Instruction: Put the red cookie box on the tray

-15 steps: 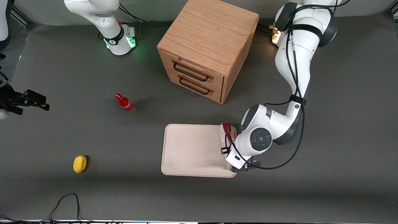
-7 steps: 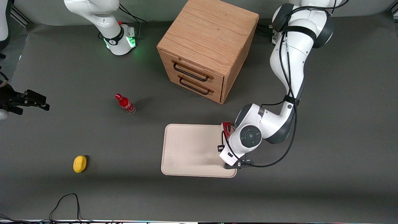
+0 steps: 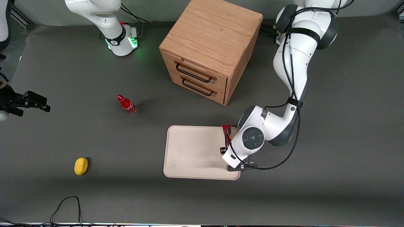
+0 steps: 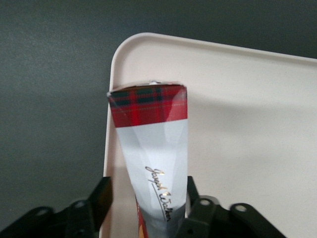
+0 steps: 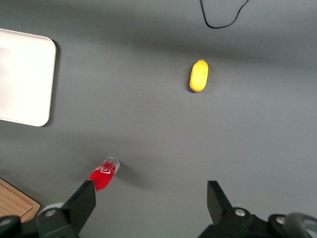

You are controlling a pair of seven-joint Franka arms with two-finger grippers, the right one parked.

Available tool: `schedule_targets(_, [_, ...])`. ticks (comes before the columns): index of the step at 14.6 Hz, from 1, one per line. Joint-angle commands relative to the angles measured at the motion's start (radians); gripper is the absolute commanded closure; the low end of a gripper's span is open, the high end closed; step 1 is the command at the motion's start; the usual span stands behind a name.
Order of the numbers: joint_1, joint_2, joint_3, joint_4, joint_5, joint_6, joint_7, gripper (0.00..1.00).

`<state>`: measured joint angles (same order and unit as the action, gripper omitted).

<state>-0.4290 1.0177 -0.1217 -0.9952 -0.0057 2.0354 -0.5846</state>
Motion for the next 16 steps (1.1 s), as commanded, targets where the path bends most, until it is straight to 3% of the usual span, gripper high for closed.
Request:
schedule_targets(1, [-0.004,-0.034,0.016,0.003,0.019,-0.021,-0.032,0.00])
schedule_targets(7, [0.059,-0.224,0.014,-0.060,0.018,-0.270,-0.021,0.00])
schedule_targets(11, [0.133,-0.477,0.013,-0.346,0.010,-0.237,-0.009,0.00])
schedule_targets(16, [0.265,-0.795,0.019,-0.673,0.018,-0.276,0.162,0.00])
